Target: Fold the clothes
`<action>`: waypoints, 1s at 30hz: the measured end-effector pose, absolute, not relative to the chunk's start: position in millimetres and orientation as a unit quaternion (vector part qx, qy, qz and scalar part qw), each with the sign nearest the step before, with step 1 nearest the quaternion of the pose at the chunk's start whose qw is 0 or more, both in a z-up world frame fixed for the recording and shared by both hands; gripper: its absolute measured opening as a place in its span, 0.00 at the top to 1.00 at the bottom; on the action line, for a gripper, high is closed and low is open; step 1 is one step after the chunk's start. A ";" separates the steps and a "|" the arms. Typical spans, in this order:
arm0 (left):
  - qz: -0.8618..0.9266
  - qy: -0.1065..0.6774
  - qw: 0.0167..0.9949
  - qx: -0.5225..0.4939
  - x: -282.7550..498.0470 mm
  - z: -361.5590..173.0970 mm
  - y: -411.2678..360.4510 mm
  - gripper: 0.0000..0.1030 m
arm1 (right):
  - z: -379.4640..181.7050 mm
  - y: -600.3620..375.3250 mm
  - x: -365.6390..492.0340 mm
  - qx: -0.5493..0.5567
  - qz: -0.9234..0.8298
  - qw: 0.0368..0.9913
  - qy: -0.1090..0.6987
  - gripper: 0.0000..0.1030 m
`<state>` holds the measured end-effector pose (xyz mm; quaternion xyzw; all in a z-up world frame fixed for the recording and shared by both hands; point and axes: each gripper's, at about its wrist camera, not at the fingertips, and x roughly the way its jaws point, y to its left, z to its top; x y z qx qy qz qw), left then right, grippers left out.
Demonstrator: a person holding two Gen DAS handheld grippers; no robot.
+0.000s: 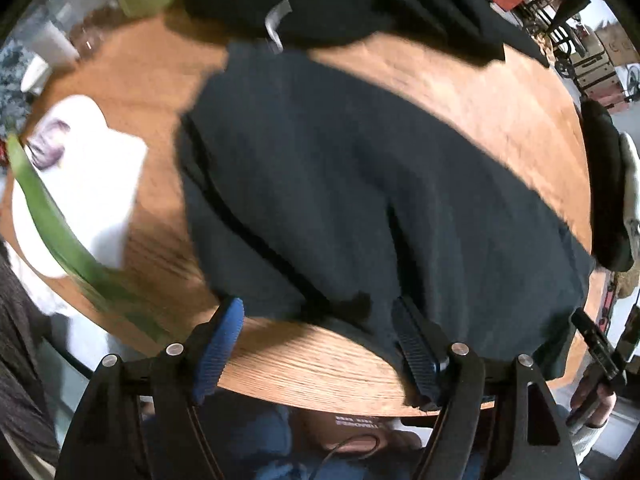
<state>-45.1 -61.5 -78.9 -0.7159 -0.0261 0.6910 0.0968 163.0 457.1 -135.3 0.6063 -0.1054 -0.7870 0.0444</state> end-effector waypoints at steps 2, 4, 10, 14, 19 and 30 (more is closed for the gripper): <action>0.690 -0.034 0.092 -0.717 -40.1 -89.5 -58.9 0.25 | -132.0 449.3 164.3 0.602 -0.790 0.055 -0.099 0.26; 0.694 -0.051 0.097 -0.712 -38.7 -93.5 -58.0 0.26 | -131.0 444.9 165.3 0.600 -0.793 0.059 -0.091 0.25; 0.710 -0.062 0.113 -0.692 -38.0 -85.8 -51.1 0.42 | -137.9 453.1 168.0 0.606 -0.789 0.047 -0.092 0.25; 0.696 -0.052 0.130 -0.704 -35.7 -92.8 -44.6 0.92 | -139.2 457.5 168.4 0.606 -0.789 0.042 -0.095 0.25; 0.706 -0.040 0.138 -0.693 -27.6 -65.8 -64.1 0.98 | -139.4 461.3 172.9 0.604 -0.790 0.038 -0.093 0.25; 0.688 -0.029 0.104 -0.718 -11.2 -76.4 -89.9 0.97 | -137.0 489.6 176.5 0.605 -0.790 0.004 -0.104 0.24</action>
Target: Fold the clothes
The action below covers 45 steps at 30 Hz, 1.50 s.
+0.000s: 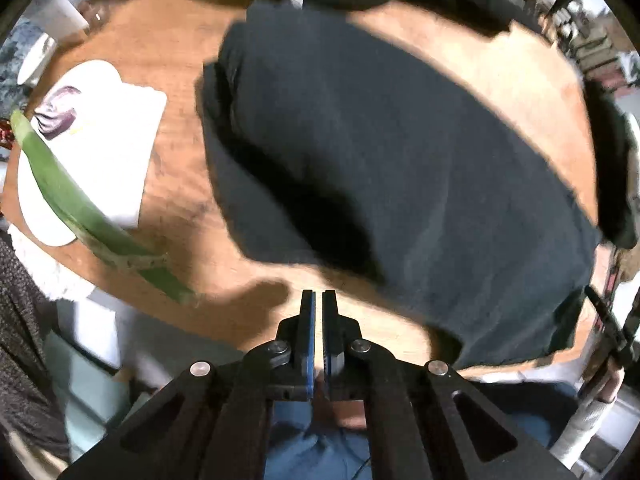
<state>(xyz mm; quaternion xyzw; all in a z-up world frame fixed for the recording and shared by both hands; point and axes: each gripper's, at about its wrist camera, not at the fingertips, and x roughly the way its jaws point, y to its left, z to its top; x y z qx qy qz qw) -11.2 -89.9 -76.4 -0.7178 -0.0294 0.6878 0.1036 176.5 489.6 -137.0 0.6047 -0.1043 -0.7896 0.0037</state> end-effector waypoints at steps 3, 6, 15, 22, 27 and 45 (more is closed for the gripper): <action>0.719 -0.059 0.081 -0.688 -20.9 -69.2 -97.6 0.87 | -131.6 510.4 177.3 0.593 -0.795 -0.024 -0.124 0.20; 0.713 -0.087 0.060 -0.693 -45.4 -82.0 -105.5 0.63 | -134.6 521.5 176.2 0.594 -0.791 -0.041 -0.140 0.20; 0.718 -0.127 0.105 -0.676 -65.0 -89.5 -109.5 0.99 | -139.4 502.5 169.2 0.603 -0.790 -0.024 -0.109 0.20; 0.740 -0.092 0.062 -0.663 -56.1 -50.1 -113.2 1.00 | -128.9 569.8 168.3 0.588 -0.788 -0.105 -0.146 0.20; 0.735 -0.103 0.060 -0.668 -49.5 -39.5 -110.1 0.99 | -148.3 601.0 155.1 0.604 -0.765 -0.097 -0.201 0.24; 0.717 -0.068 0.127 -0.682 -20.9 -43.9 -58.9 0.50 | -136.8 613.8 161.8 0.579 -0.779 -0.226 -0.083 0.49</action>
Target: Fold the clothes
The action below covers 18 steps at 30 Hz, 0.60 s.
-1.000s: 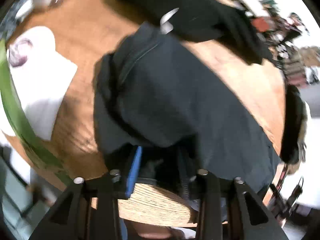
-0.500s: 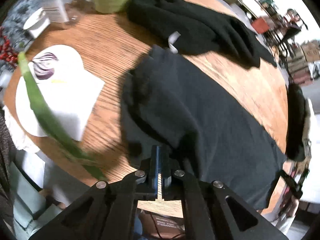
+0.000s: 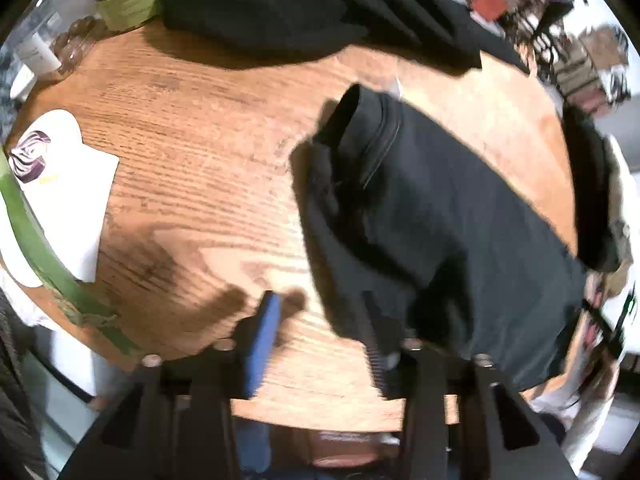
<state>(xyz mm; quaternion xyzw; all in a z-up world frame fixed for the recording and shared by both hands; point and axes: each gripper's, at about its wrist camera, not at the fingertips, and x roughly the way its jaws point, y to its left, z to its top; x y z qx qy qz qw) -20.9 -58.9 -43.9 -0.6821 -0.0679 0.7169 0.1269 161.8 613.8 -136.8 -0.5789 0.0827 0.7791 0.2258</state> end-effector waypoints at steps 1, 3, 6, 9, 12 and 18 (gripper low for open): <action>0.719 -0.083 0.131 -0.678 -21.3 -42.3 -58.7 0.46 | -130.8 609.6 167.5 -0.562 0.793 0.213 0.101 0.44; 0.718 -0.110 0.145 -0.672 -21.5 -40.7 -55.6 0.44 | -121.7 597.5 175.5 -0.538 0.813 0.186 0.124 0.37; 0.701 -0.143 0.169 -0.678 -21.7 -46.6 -44.8 0.44 | -119.1 579.8 182.8 -0.529 0.824 0.157 0.127 0.32; 0.693 -0.143 0.167 -0.686 -28.7 -53.7 -31.0 0.44 | -125.1 573.4 182.0 -0.539 0.823 0.142 0.110 0.32; 0.701 -0.140 0.149 -0.683 -38.7 -64.7 -27.9 0.44 | -128.1 565.4 180.0 -0.549 0.818 0.135 0.106 0.32; 0.710 -0.114 0.146 -0.680 -52.1 -72.1 -11.1 0.49 | -130.7 566.9 183.0 -0.551 0.817 0.131 0.110 0.30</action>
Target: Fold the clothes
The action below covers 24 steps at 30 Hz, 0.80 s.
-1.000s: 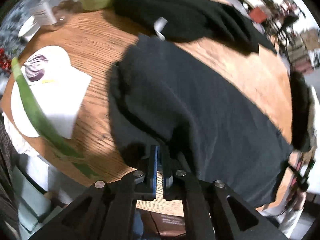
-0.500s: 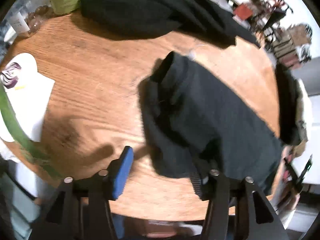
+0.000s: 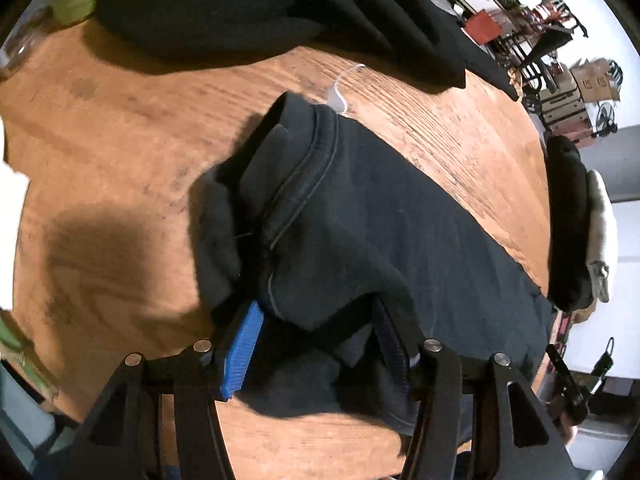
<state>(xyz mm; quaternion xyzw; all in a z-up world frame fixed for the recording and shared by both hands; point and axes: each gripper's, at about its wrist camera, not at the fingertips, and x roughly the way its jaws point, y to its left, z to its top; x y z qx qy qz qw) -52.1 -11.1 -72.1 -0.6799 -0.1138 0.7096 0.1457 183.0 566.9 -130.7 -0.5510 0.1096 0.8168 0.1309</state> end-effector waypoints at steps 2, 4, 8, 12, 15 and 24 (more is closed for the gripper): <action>0.702 -0.106 0.153 -0.688 -52.7 -73.4 -8.4 0.88 | -131.3 565.0 184.0 -0.554 0.816 0.128 0.104 0.30; 0.696 -0.094 0.168 -0.691 -49.6 -65.7 -9.2 0.89 | -131.1 562.9 184.3 -0.557 0.815 0.125 0.096 0.30; 0.690 -0.102 0.191 -0.691 -43.9 -37.4 -26.8 0.89 | -128.1 560.5 187.2 -0.557 0.817 0.122 0.088 0.29; 0.683 -0.111 0.180 -0.699 -52.5 -35.5 -38.2 0.86 | -130.5 560.5 186.2 -0.561 0.815 0.119 0.087 0.29; 0.650 -0.076 0.134 -0.744 -62.3 -70.1 -39.0 0.70 | -132.5 554.8 183.1 -0.566 0.813 0.119 0.075 0.29; 0.695 -0.162 0.180 -0.677 -61.3 -33.8 -65.2 0.36 | -98.8 449.7 186.2 -0.543 0.833 -0.092 0.057 0.29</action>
